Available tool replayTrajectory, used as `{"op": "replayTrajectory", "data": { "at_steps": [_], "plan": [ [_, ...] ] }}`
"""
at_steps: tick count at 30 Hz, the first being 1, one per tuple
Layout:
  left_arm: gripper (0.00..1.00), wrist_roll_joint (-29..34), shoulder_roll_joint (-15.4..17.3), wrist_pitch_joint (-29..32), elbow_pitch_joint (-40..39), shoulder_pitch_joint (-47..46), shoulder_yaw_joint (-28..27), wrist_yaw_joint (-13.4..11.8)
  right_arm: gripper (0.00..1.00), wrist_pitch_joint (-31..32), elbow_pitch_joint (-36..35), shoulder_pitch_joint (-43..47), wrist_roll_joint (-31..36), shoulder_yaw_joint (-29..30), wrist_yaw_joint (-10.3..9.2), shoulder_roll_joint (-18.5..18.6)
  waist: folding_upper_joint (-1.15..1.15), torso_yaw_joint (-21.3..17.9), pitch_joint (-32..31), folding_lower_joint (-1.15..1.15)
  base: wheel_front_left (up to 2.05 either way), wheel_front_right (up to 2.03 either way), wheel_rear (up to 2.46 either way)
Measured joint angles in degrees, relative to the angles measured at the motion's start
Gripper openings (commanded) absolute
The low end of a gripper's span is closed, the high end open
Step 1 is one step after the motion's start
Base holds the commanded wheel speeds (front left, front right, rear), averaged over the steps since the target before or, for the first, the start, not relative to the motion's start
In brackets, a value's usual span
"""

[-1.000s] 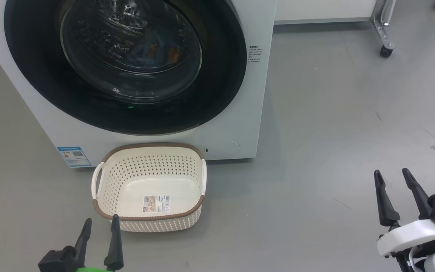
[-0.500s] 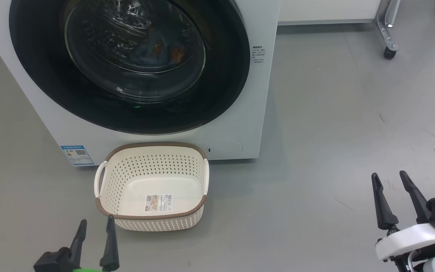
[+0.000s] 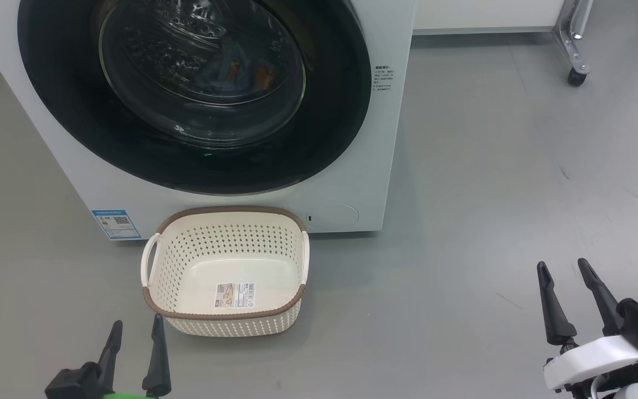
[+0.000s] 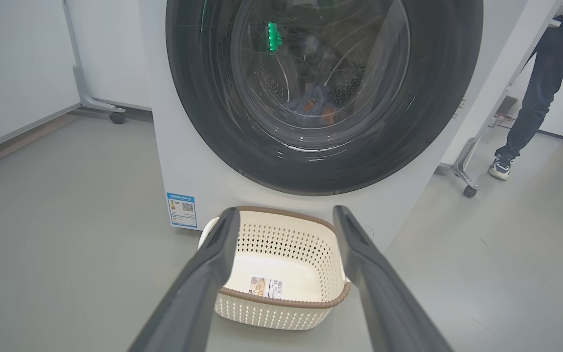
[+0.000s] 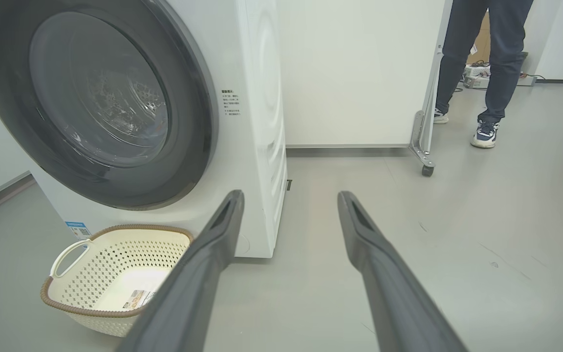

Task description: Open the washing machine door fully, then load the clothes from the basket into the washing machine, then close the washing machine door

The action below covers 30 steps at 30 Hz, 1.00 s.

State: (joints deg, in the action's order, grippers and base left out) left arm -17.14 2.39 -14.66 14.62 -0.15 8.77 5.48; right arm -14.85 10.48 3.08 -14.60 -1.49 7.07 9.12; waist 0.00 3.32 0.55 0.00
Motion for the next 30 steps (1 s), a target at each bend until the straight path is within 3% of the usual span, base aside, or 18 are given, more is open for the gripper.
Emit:
{"op": "replayTrajectory", "data": {
  "at_steps": [29, 30],
  "plan": [
    [1.00, 1.7, -0.1, 0.0, 0.0, -0.2, -1.9, 0.9, 1.00, 0.0, 0.2, 0.3, 0.4, 0.1, 0.01, -0.5, 0.00, -0.8, -0.1, 0.00, 0.00, 0.00, 0.00],
    [0.00, 1.7, -0.1, 0.0, 0.2, -0.1, -2.0, 0.9, 0.00, 0.0, 0.4, 0.3, 0.4, 0.0, 0.00, -0.6, 0.00, -0.8, -0.1, 0.00, 0.00, 0.00, 0.00]
  ]
}}
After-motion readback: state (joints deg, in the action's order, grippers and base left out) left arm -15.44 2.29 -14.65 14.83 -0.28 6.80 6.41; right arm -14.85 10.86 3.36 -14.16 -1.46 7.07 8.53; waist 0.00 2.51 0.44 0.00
